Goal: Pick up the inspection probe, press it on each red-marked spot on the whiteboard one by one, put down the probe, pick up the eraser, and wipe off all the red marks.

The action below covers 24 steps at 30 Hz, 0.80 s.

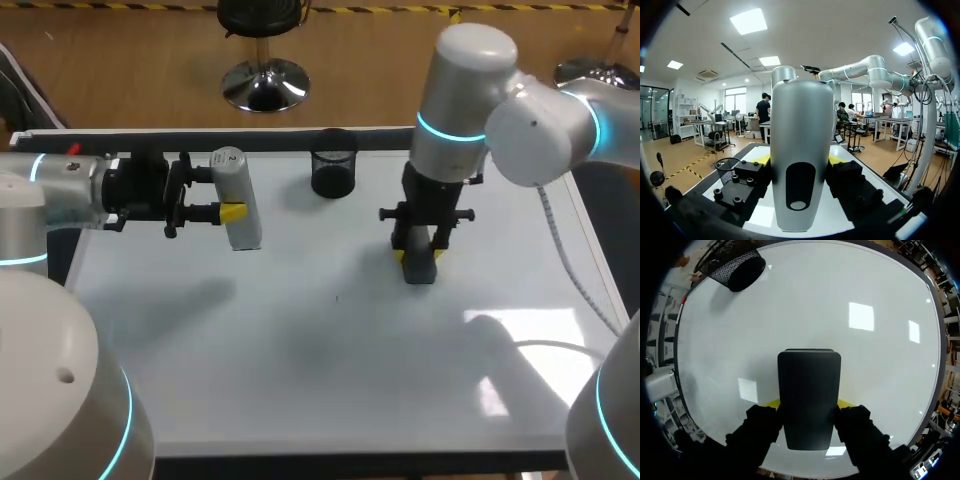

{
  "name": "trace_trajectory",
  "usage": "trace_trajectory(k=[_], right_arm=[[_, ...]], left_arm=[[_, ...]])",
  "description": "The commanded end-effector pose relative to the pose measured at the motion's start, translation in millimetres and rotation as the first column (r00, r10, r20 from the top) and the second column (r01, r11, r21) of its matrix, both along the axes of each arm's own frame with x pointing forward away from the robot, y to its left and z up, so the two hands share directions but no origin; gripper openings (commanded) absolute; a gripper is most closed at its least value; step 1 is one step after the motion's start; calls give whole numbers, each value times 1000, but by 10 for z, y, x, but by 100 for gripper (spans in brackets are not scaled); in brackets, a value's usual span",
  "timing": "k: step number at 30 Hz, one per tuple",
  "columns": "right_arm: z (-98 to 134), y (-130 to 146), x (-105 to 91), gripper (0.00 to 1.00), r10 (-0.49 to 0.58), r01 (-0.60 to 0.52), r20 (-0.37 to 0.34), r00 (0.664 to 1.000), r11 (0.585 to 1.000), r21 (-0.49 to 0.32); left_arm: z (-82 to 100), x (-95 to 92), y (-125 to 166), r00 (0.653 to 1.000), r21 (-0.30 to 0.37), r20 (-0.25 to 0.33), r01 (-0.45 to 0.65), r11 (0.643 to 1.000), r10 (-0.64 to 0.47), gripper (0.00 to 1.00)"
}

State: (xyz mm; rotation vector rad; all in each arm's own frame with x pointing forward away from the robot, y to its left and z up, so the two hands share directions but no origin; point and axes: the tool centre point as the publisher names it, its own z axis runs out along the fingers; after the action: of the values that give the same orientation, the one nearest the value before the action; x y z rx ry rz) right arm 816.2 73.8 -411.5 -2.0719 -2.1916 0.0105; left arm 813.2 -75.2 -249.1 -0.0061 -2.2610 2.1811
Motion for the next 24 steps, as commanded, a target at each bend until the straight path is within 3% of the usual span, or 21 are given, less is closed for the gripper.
trace_trajectory(k=[1,17,24], right_arm=[[82,157,1,0,18,-18,5,1000,999,-30],[-104,504,4,0,63,-63,-16,998,998,-9],[-147,533,0,0,74,-74,-20,997,997,-18]], left_arm=[[12,-12,-3,1000,0,2,-4,1000,4,0],[12,-12,-3,1000,0,2,-4,1000,4,0],[12,-12,-3,1000,0,2,-4,1000,4,0]])
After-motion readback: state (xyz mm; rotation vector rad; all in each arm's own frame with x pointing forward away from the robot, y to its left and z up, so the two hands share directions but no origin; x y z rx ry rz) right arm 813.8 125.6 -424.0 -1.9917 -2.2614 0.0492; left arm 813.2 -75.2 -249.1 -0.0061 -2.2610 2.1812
